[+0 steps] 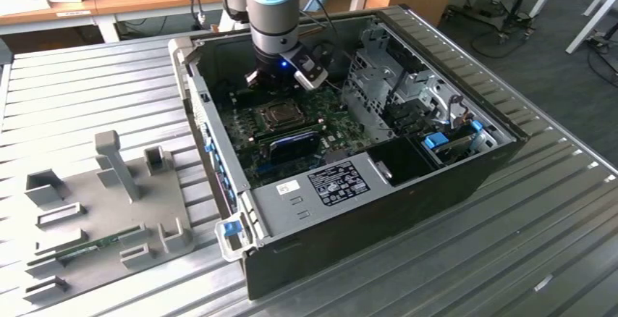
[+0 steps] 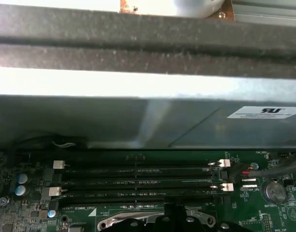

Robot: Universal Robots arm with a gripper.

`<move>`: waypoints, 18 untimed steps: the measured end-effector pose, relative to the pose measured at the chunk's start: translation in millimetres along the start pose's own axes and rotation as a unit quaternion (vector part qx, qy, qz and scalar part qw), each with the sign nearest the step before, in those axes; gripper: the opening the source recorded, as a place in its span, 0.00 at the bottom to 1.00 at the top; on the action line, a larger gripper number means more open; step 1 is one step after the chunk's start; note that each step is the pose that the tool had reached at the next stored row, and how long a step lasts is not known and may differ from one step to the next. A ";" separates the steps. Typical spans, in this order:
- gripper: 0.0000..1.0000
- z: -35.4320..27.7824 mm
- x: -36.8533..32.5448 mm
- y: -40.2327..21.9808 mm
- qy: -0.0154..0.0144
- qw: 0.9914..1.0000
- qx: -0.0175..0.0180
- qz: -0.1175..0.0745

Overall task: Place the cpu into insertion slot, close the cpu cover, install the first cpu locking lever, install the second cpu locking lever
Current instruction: 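Install the first cpu locking lever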

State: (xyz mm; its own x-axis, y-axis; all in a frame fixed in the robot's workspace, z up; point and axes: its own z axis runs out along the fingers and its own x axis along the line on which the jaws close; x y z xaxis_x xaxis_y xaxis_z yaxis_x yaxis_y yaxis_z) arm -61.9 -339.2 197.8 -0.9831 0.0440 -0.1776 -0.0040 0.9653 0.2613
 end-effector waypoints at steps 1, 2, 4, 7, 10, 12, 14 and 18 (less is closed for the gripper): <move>0.11 0.0 0.0 0.4 -0.001 1.000 0.000 0.000; 0.11 -0.6 0.0 0.7 -0.001 1.000 0.000 0.000; 0.11 -3.4 -0.6 1.8 -0.001 1.000 0.000 0.000; 0.11 -7.4 -1.3 3.8 -0.002 1.000 0.000 0.001; 0.11 -7.2 -1.3 7.7 -0.005 1.000 0.000 0.000; 0.11 -6.6 -1.2 10.1 -0.008 1.000 0.000 0.000; 0.11 -6.5 -1.2 10.4 -0.009 1.000 0.000 0.000; 0.11 -5.9 -1.1 10.3 -0.009 1.000 0.000 0.000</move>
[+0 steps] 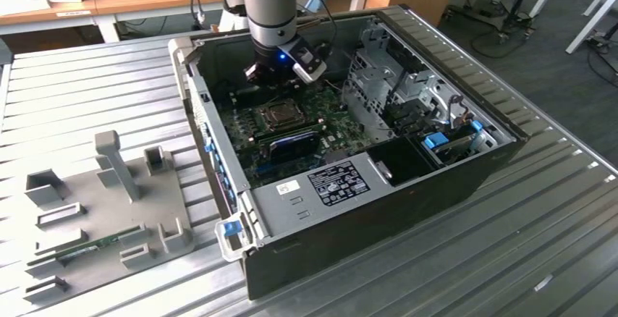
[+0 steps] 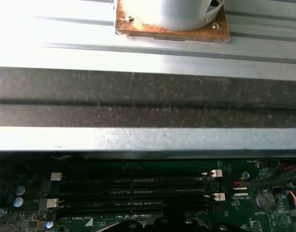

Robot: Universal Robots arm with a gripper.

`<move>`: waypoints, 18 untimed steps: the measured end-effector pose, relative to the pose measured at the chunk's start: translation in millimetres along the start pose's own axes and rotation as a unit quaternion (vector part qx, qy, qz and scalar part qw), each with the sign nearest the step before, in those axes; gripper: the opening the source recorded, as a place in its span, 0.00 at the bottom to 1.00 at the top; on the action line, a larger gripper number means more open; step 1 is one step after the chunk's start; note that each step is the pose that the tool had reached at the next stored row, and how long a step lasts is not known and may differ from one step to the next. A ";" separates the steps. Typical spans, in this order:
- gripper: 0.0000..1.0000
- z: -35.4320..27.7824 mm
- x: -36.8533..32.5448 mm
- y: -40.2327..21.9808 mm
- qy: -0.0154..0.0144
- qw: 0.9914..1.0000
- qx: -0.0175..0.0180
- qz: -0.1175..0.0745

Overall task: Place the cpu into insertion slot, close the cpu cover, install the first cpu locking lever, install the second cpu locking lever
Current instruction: 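Install the first cpu locking lever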

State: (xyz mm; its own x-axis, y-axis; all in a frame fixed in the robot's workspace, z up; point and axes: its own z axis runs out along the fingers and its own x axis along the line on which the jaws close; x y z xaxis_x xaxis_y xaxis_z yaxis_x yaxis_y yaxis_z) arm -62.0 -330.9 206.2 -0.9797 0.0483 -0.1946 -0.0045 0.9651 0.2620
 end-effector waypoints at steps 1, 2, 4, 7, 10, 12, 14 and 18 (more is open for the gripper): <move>0.11 0.7 0.1 -0.2 0.000 1.000 0.000 0.000; 0.11 1.6 0.4 -0.6 0.000 1.000 0.000 0.000; 0.11 3.9 0.9 -1.3 -0.001 1.000 0.000 0.000; 0.11 7.8 1.7 -2.4 -0.001 1.000 0.000 0.000; 0.11 11.3 2.4 -3.4 -0.002 1.000 0.000 0.001; 0.11 12.8 2.7 -3.8 -0.002 1.000 0.001 0.001; 0.11 13.4 2.8 -3.9 -0.002 1.000 0.002 0.001; 0.11 13.4 2.8 -4.0 -0.002 1.000 0.002 0.001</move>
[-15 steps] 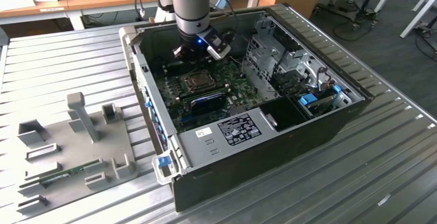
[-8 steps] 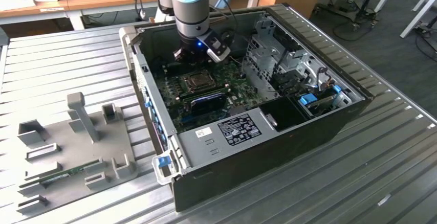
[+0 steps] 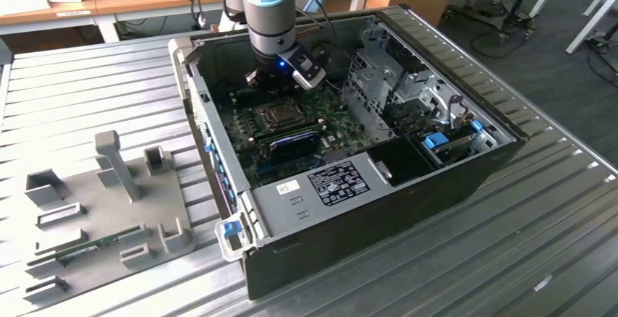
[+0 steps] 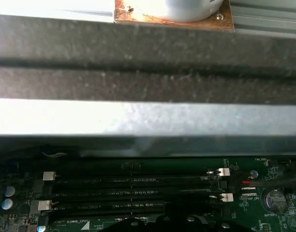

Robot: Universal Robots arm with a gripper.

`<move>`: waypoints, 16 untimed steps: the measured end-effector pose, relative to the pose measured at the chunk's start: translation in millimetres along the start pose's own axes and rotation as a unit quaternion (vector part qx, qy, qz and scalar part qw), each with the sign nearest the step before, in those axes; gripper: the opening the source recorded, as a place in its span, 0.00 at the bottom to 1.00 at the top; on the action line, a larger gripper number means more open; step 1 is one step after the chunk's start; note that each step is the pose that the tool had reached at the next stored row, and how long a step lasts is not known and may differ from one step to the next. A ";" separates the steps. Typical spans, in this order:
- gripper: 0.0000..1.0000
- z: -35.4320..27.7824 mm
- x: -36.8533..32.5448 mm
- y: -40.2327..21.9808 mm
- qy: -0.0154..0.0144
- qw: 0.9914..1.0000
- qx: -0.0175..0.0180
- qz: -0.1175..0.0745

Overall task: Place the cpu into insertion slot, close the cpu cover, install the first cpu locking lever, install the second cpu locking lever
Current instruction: 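Install the first cpu locking lever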

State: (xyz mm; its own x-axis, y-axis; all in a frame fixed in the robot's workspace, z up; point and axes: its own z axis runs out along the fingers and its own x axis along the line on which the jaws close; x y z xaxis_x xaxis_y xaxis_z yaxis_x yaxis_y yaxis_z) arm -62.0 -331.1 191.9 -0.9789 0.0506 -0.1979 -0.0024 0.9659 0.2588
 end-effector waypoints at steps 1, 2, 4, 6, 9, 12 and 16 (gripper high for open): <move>0.11 0.0 0.0 0.0 0.000 1.000 0.000 0.000; 0.11 -0.3 -0.1 0.1 0.000 1.000 0.001 0.000; 0.11 -0.7 -0.2 0.3 0.000 1.000 0.003 -0.001; 0.11 -0.8 -0.2 0.2 0.000 1.000 0.007 -0.001; 0.11 -0.8 -0.2 0.2 0.000 1.000 0.009 -0.002; 0.11 -0.8 -0.2 0.2 0.000 1.000 0.010 -0.002; 0.11 -0.2 0.0 0.0 -0.001 1.000 0.010 -0.002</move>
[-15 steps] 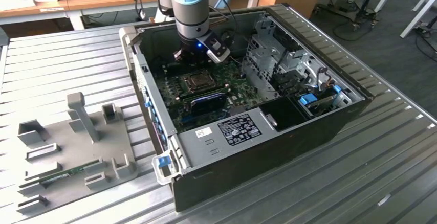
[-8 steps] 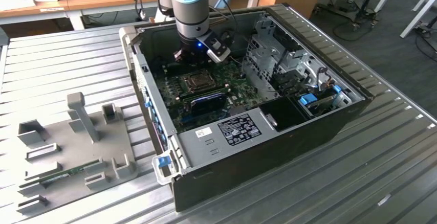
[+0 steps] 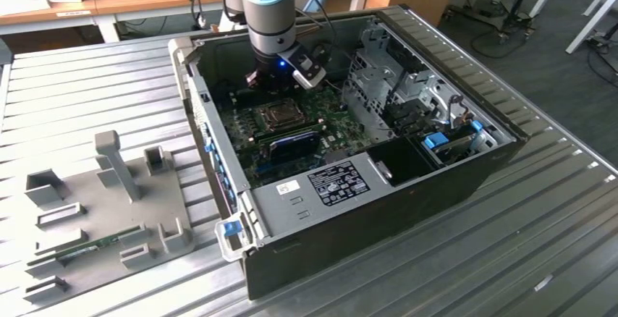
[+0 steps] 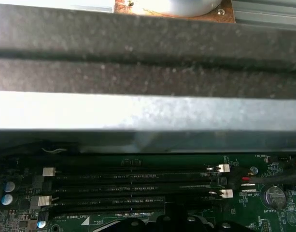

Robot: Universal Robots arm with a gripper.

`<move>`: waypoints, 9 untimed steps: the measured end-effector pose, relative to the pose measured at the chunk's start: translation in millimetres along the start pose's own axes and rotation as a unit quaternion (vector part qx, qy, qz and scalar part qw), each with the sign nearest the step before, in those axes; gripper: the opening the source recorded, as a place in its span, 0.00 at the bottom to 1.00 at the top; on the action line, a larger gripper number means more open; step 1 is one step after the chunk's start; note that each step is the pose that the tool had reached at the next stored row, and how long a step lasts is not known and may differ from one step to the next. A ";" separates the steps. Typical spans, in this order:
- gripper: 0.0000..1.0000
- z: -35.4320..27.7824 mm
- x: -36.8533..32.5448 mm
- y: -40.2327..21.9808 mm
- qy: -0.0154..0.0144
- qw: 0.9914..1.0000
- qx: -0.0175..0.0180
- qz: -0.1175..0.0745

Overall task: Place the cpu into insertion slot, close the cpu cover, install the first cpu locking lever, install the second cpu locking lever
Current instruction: 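Install the first cpu locking lever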

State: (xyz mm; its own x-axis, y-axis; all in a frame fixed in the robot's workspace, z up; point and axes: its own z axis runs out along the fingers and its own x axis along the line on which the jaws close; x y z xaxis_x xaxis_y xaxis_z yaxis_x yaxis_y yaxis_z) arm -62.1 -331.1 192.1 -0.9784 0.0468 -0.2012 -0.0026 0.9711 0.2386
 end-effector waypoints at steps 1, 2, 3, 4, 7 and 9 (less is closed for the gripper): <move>0.11 0.2 0.0 0.0 0.000 1.000 0.000 0.000; 0.11 0.4 0.1 -0.1 -0.001 1.000 0.000 0.000; 0.11 0.5 0.1 -0.1 -0.001 1.000 0.000 0.000; 0.11 0.6 0.1 -0.1 -0.002 1.000 0.000 0.000; 0.11 0.9 0.1 -0.1 -0.003 1.000 0.000 -0.001; 0.11 1.0 0.1 -0.1 -0.003 1.000 0.000 -0.001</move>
State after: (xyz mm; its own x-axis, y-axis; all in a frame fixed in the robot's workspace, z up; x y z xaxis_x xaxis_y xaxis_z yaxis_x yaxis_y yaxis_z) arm -62.0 -331.0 191.1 -0.9770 0.0468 -0.2081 -0.0044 0.9710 0.2389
